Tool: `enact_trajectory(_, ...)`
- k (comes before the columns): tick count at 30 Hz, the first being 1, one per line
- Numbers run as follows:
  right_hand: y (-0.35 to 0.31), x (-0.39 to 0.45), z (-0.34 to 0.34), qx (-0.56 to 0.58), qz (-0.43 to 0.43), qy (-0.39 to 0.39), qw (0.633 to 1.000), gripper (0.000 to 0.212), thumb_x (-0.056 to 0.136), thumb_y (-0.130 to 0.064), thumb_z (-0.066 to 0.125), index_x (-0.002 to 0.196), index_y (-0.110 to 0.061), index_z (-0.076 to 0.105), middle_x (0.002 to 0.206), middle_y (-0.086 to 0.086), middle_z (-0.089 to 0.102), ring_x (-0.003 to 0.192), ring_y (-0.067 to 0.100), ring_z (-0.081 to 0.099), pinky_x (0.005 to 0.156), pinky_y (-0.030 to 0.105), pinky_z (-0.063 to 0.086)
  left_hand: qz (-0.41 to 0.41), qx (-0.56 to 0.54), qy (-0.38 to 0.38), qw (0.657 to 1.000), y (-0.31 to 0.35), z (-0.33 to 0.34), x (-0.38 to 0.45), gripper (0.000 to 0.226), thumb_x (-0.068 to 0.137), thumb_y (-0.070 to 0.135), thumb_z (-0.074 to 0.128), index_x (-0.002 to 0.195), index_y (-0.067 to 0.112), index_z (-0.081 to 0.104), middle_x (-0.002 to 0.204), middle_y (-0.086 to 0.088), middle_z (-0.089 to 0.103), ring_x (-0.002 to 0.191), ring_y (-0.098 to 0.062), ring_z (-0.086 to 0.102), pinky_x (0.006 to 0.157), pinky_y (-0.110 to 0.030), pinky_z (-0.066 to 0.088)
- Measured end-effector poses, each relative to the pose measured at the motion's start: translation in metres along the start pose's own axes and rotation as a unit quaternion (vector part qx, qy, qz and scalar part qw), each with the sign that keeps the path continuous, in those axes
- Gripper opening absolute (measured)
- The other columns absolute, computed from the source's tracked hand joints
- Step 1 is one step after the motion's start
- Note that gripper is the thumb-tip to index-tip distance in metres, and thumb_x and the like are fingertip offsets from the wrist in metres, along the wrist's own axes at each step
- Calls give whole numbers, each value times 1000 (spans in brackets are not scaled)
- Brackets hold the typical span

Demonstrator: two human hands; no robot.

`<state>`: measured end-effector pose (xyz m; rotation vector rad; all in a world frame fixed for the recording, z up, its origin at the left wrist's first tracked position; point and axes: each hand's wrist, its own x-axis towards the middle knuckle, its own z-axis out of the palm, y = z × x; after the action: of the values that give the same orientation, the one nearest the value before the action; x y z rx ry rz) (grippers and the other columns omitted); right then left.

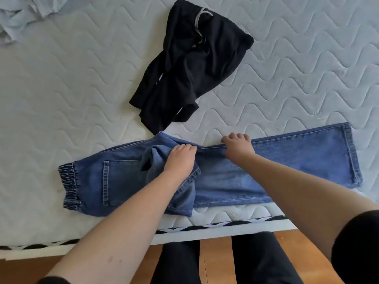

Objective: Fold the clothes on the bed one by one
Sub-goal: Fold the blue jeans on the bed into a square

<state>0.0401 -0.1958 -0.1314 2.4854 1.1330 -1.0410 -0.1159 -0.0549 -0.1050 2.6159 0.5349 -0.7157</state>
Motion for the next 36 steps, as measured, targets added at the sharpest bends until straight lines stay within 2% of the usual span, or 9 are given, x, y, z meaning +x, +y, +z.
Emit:
enact_trajectory(4, 12, 5, 0, -82, -28, 18, 996, 22, 94, -20, 58, 116, -20, 59, 117, 4, 60, 112, 26, 51, 97, 38, 32, -53, 73, -40, 995, 2, -1, 28, 25, 98, 20, 51, 122, 19, 53, 125, -4, 58, 121, -26, 50, 99, -40, 35)
enact_trajectory(10, 19, 14, -21, -43, -48, 107, 992, 14, 94, -18, 53, 104, -18, 64, 107, 5, 62, 99, 28, 57, 84, 36, 33, -77, 74, -45, 993, -3, -14, 52, 15, 91, 12, 57, 100, 24, 57, 106, -1, 63, 104, -25, 56, 90, -41, 33)
enact_trajectory(16, 17, 18, -8, 71, 8, 74, 995, 38, 85, 10, 44, 116, -10, 55, 112, 13, 55, 89, 37, 59, 73, 38, 41, -60, 101, 46, 992, -6, -5, 41, 23, 93, 11, 49, 113, 21, 53, 113, 0, 60, 106, -24, 54, 90, -39, 35)
enact_trajectory(21, 1, -7, 13, 153, 26, 161, 975, 38, 89, -7, 52, 127, -15, 54, 119, 12, 54, 100, 35, 57, 84, 41, 39, 1, 87, 68, 994, -8, 0, 10, 49, 93, 48, 55, 133, 21, 49, 126, 0, 54, 117, -23, 51, 100, -40, 34)
enact_trajectory(23, -14, -26, 29, 247, 13, 137, 959, 29, 91, -14, 54, 120, -15, 59, 113, 10, 59, 95, 34, 60, 80, 40, 43, 9, 109, 38, 993, -14, 0, -10, 69, 84, 61, 59, 139, 21, 46, 133, 0, 51, 124, -22, 46, 106, -43, 29)
enact_trajectory(25, -35, -45, 45, 352, 8, 34, 935, 32, 92, -16, 55, 123, -16, 59, 113, 6, 64, 98, 26, 62, 83, 34, 46, 5, 158, -7, 987, -20, 3, -29, 74, 82, 59, 64, 142, 22, 42, 137, -1, 48, 127, -24, 43, 107, -44, 27)
enact_trajectory(29, -77, -72, 61, 494, 49, -94, 863, 52, 92, -15, 59, 142, -19, 44, 132, 2, 59, 109, 20, 60, 91, 33, 50, -26, 150, 45, 987, -28, -1, -53, 23, 96, 23, 55, 119, 23, 58, 116, 0, 56, 109, -25, 51, 93, -38, 33)
enact_trajectory(33, -102, -92, 55, 627, 46, -117, 768, 62, 87, -25, 72, 141, -29, 41, 133, -9, 53, 122, 15, 53, 100, 33, 47, -37, -6, 97, 995, -30, -20, -68, 14, 96, 24, 56, 107, 19, 64, 106, 0, 61, 99, -24, 55, 84, -36, 37)
enact_trajectory(36, -114, -108, 40, 648, -23, -105, 754, 46, 82, -33, 77, 124, -33, 57, 125, -9, 61, 119, 10, 55, 97, 28, 45, -72, -220, 137, 963, -31, -37, -94, 7, 96, 24, 57, 103, 23, 60, 95, 8, 62, 90, -14, 56, 75, -28, 41)
